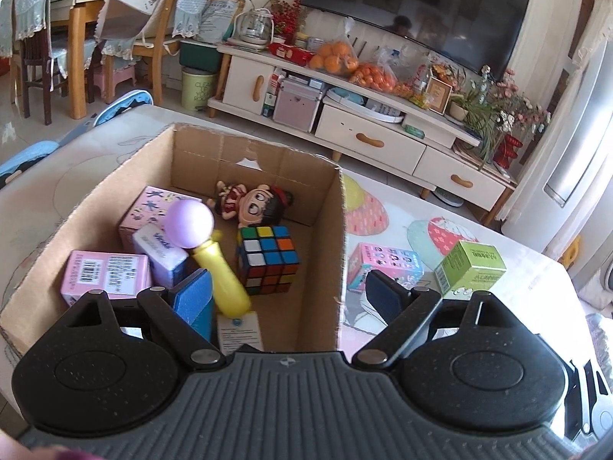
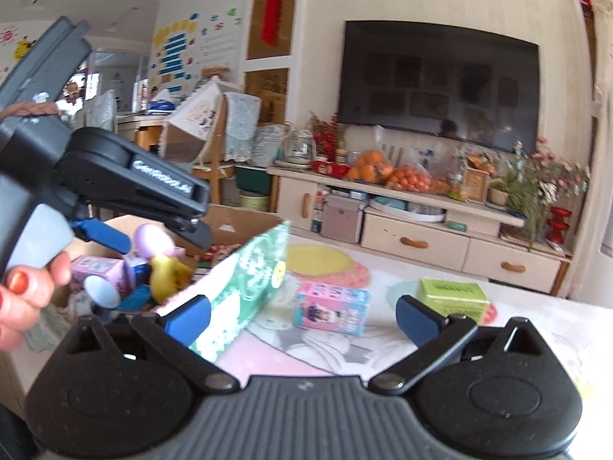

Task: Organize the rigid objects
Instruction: 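Withdraw both tools from the cardboard box back over the table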

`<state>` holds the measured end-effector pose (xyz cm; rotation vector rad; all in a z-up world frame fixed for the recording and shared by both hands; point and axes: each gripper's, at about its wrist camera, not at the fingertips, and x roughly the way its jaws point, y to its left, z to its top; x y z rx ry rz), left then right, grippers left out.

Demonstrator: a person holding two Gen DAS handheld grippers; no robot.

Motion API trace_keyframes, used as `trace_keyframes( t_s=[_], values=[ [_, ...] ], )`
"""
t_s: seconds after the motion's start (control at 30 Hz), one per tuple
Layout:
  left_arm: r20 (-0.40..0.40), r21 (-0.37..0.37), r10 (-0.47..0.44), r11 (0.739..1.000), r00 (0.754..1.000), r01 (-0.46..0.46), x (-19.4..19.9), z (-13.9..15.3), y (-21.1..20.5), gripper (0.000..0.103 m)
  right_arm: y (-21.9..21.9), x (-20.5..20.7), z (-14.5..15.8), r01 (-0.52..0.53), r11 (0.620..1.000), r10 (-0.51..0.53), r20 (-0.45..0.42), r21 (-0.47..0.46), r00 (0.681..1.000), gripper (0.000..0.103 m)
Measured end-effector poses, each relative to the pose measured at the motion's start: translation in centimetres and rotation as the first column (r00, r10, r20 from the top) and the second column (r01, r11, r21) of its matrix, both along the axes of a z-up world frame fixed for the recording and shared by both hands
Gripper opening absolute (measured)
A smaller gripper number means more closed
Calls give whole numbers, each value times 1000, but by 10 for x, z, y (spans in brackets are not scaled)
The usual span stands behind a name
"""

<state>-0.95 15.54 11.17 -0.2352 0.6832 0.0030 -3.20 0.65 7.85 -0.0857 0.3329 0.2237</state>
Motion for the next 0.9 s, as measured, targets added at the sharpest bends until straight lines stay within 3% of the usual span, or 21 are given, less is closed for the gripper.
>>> trace_keyframes(
  t_s=[0.53, 0.9],
  values=[
    [12, 91, -98, 991, 995, 96, -2, -5, -18, 103, -69, 26, -29, 221, 975, -220, -38, 33, 975, 102],
    [-9, 161, -157, 974, 987, 157, 0, -11, -26, 103, -98, 76, -57, 274, 961, -277, -71, -44, 958, 102]
  ],
)
